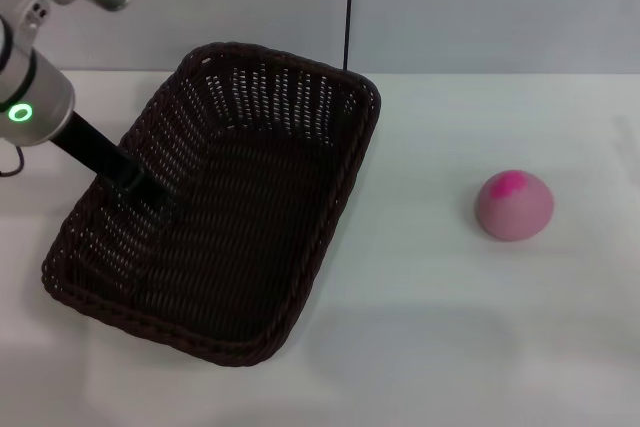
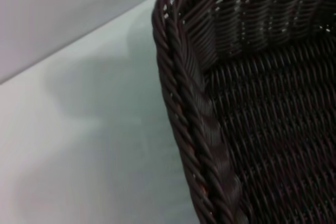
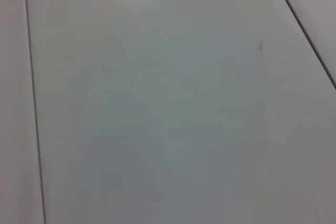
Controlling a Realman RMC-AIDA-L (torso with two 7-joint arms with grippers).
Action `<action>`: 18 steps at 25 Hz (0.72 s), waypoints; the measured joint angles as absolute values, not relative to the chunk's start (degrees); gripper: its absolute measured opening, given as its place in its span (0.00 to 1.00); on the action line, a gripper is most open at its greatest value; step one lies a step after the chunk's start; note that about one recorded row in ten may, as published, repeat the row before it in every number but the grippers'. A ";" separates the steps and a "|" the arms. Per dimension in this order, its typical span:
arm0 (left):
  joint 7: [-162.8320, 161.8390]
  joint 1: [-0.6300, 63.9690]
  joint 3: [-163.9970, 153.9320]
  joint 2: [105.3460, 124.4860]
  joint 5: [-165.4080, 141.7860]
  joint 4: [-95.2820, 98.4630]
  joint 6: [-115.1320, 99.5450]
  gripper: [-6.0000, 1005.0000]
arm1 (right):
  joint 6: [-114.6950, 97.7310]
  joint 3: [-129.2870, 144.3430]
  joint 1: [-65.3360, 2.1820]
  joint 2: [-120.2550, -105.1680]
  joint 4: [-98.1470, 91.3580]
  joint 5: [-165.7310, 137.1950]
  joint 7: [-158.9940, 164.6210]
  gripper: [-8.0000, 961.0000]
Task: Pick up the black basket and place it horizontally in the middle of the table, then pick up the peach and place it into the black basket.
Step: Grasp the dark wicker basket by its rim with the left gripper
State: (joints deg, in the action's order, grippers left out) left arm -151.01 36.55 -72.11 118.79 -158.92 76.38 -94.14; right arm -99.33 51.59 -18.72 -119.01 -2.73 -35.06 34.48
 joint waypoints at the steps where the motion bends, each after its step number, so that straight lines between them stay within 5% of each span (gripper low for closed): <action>1: -151.01 36.55 -72.11 118.79 -158.92 76.38 -94.14 0.66 | -99.33 51.59 -18.72 -119.01 -2.73 -35.06 34.48 0.67; 7: -151.13 37.67 -72.64 118.80 -159.16 75.59 -94.04 0.65 | -98.99 51.59 -18.70 -119.01 -2.73 -35.07 34.24 0.67; 18: -146.94 36.10 -79.80 118.66 -160.18 78.23 -90.54 0.31 | -98.87 51.51 -18.28 -118.86 -2.72 -35.07 34.13 0.67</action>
